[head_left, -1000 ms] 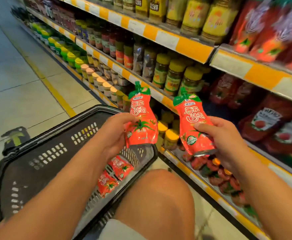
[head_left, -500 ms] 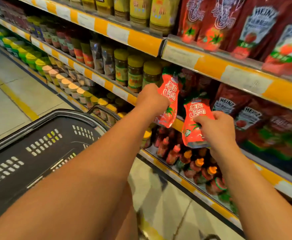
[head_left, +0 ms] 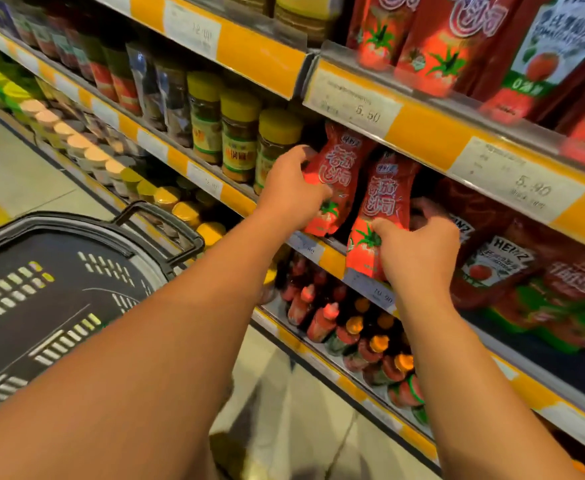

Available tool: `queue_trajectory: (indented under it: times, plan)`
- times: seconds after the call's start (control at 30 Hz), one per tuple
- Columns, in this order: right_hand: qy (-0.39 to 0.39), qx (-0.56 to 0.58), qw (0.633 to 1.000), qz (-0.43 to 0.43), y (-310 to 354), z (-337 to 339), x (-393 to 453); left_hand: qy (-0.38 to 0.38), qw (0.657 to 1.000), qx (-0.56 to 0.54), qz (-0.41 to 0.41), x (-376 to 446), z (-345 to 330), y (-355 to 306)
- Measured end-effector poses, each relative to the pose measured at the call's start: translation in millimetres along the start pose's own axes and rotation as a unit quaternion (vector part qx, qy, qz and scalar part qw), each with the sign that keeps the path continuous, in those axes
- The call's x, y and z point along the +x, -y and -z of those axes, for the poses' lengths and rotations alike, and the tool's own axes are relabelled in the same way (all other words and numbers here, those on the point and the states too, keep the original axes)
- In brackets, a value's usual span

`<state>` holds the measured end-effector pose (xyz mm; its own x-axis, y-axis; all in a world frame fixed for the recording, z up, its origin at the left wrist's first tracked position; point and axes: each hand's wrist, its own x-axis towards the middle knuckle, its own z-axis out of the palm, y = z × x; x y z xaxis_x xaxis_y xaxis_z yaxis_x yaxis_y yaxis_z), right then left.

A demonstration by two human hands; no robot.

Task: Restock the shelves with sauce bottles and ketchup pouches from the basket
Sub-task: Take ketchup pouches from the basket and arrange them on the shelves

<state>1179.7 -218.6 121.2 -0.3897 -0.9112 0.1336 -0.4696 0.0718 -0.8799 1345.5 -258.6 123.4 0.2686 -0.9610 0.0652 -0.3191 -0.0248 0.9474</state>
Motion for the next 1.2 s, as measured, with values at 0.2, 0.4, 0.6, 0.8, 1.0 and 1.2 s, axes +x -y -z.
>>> queue_trajectory:
  times: [0.2, 0.4, 0.6, 0.8, 1.0, 1.2]
  plan:
    - [-0.033, -0.023, 0.998, 0.039, 5.8, -20.9, 3.4, 0.015, 0.999, -0.048, -0.01, 13.5, -8.0, 2.7]
    - [-0.058, -0.064, 0.994, 0.065, 2.3, -30.0, -0.7, 0.018, 0.998, -0.051, 0.012, 19.9, -14.3, 13.2]
    - [-0.054, -0.079, 0.993, 0.068, -1.8, -28.3, -1.0, 0.028, 0.999, -0.026, 0.021, 20.7, -18.3, 15.9]
    - [-0.066, -0.044, 0.994, 0.078, -2.8, -23.6, -12.1, -0.022, 1.0, -0.011, 0.008, 12.2, -18.9, 11.7]
    - [-0.07, -0.022, 0.994, 0.084, -6.1, -18.7, -16.8, -0.042, 0.999, -0.021, 0.022, 9.6, -20.7, 8.1]
    - [-0.059, -0.014, 0.995, 0.076, -10.9, -18.2, -14.4, -0.018, 0.998, -0.046, 0.033, 16.0, -27.2, 9.8]
